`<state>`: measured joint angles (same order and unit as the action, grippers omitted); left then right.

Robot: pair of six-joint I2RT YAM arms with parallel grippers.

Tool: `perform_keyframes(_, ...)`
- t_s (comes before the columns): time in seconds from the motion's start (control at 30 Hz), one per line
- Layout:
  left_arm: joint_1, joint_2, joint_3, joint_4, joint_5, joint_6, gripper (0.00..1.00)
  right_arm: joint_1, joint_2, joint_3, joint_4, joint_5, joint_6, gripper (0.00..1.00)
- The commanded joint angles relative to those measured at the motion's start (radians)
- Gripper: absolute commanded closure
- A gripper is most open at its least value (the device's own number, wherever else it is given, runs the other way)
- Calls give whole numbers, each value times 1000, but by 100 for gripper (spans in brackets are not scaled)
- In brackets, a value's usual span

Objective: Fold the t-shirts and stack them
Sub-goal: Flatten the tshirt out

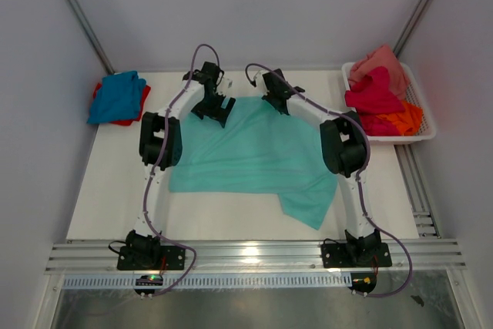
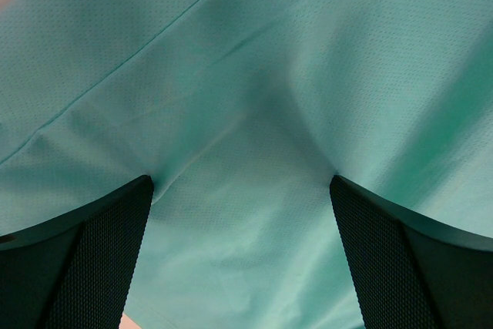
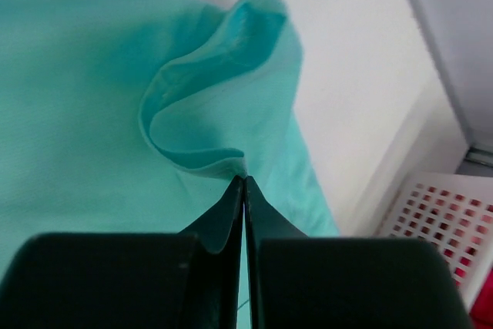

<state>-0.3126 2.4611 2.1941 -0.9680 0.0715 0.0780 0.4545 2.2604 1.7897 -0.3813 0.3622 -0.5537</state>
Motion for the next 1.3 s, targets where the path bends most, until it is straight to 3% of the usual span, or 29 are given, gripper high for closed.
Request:
perform_keyframes(0.0, 6, 4, -13, 6, 28, -18, 1, 3, 14, 88, 142, 119, -81, 97)
perform_keyframes(0.27, 6, -2, -31, 5, 36, -23, 1, 3, 93, 174, 303, 318, -238, 97)
perform_keyframes(0.37, 6, -7, -40, 2, 37, -23, 1, -7, 103, 151, 496, 403, -359, 97)
perform_keyframes(0.6, 6, -24, -68, 5, 36, -17, 1, -25, 122, 138, 645, 451, -508, 97)
perform_keyframes(0.83, 6, -36, -89, 0, 36, -12, 1, -74, 168, 158, 734, 494, -609, 97)
perform_keyframes(1.27, 4, -27, -86, -9, 51, 6, 1, -171, 246, 158, 717, 512, -615, 97)
